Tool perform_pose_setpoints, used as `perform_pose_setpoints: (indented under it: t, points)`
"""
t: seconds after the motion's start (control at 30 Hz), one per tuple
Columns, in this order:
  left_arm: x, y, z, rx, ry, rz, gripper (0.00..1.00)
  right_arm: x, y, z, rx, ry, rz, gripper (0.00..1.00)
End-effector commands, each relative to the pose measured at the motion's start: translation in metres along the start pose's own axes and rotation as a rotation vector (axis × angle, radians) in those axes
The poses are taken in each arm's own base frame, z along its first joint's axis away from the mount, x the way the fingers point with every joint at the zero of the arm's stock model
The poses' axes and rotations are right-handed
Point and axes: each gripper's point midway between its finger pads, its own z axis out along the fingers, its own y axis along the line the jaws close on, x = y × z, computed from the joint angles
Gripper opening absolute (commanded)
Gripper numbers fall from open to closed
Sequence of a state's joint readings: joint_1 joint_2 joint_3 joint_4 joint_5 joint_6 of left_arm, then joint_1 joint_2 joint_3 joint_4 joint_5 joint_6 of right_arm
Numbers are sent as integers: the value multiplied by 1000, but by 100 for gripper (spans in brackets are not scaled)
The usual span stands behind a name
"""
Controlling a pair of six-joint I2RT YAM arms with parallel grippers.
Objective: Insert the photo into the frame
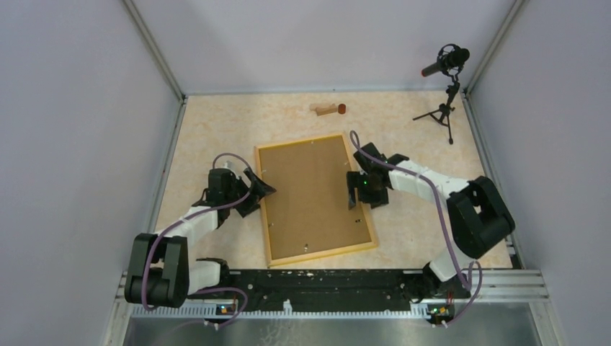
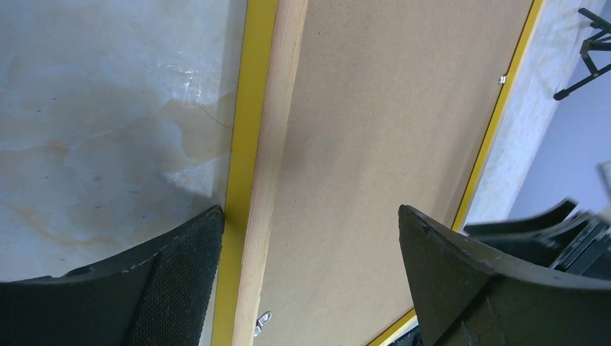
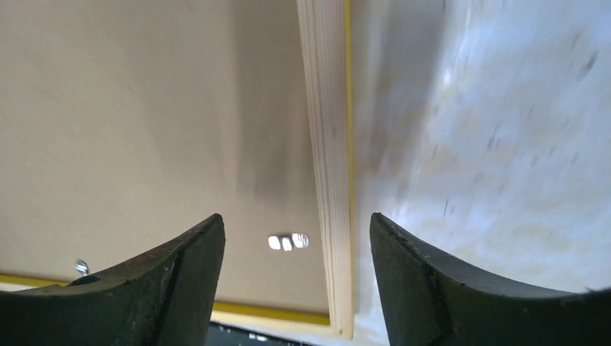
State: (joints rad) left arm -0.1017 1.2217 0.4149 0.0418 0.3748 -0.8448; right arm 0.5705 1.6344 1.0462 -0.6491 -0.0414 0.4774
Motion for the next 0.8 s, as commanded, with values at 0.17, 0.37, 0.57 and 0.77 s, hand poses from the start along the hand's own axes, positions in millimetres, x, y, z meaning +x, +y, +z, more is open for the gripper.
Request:
perform_pose_setpoints:
  t: [0.17, 0.37, 0.57, 0.77]
  points:
    - [24, 14, 0, -44, 98, -46, 93, 35, -2, -9, 61, -74, 243, 62]
    - [25, 16, -1, -49, 96, -41, 93, 47, -10, -1, 116, -53, 243, 51]
    - [24, 14, -2, -44, 92, -38, 93, 54, -17, 5, 154, -33, 218, 50]
    - [22, 13, -3, -45, 90, -31, 93, 65, -21, 8, 163, 15, 139, 34]
